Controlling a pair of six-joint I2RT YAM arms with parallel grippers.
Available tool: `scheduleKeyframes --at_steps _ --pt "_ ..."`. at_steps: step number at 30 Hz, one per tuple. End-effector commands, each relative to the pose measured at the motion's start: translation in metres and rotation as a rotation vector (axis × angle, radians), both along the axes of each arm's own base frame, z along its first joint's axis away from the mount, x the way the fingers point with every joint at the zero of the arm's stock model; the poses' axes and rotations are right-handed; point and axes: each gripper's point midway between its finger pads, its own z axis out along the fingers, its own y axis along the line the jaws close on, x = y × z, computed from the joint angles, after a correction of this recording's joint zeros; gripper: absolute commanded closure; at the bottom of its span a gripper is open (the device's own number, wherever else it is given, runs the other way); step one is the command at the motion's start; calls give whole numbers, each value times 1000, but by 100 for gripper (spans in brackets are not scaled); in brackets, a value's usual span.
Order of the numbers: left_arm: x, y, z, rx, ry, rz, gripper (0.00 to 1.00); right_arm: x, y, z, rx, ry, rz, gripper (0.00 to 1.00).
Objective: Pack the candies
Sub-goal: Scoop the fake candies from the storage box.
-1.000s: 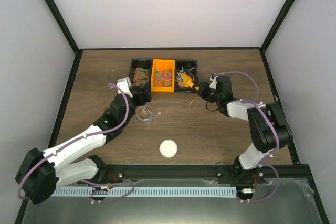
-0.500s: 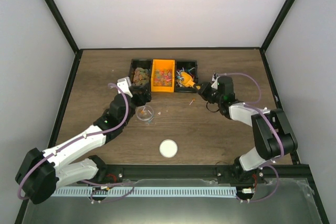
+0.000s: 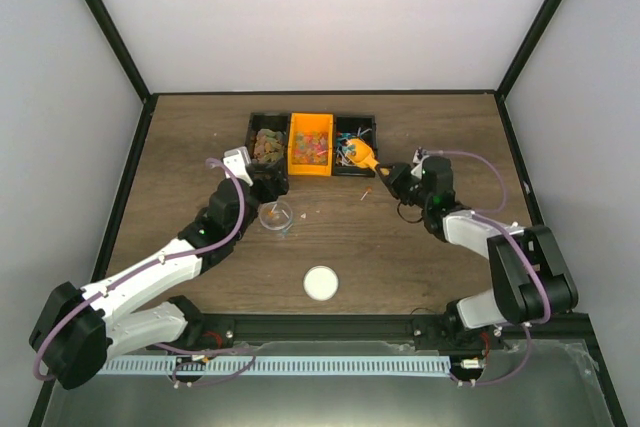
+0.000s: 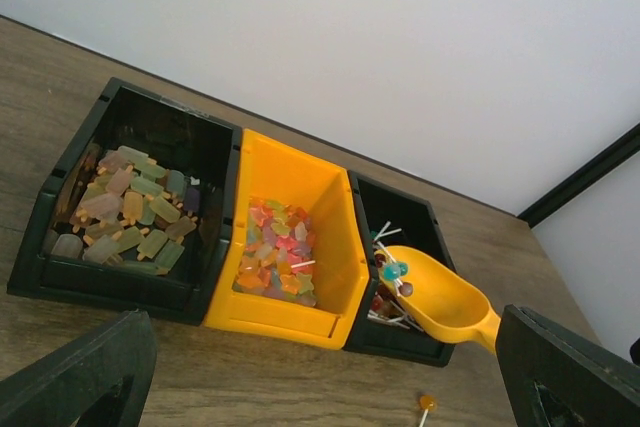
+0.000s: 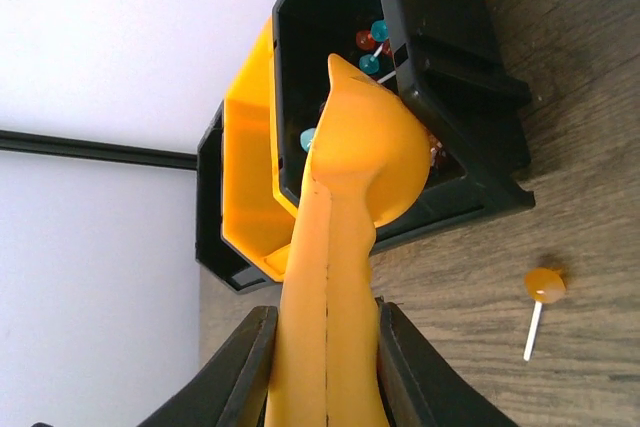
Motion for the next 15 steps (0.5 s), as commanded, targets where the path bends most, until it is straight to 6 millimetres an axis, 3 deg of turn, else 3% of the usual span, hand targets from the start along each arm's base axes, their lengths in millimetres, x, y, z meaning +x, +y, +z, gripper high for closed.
scheduleKeyframes --at_steps 1,11,15 --pt "0 0 -4 -8 4 -2 5 2 -13 24 56 -75 -58 99" --pt "9 11 -14 79 110 75 6 -16 -3 46 116 -132 21 99" --pt "11 13 -17 64 119 66 6 -11 -5 48 80 -126 13 99"
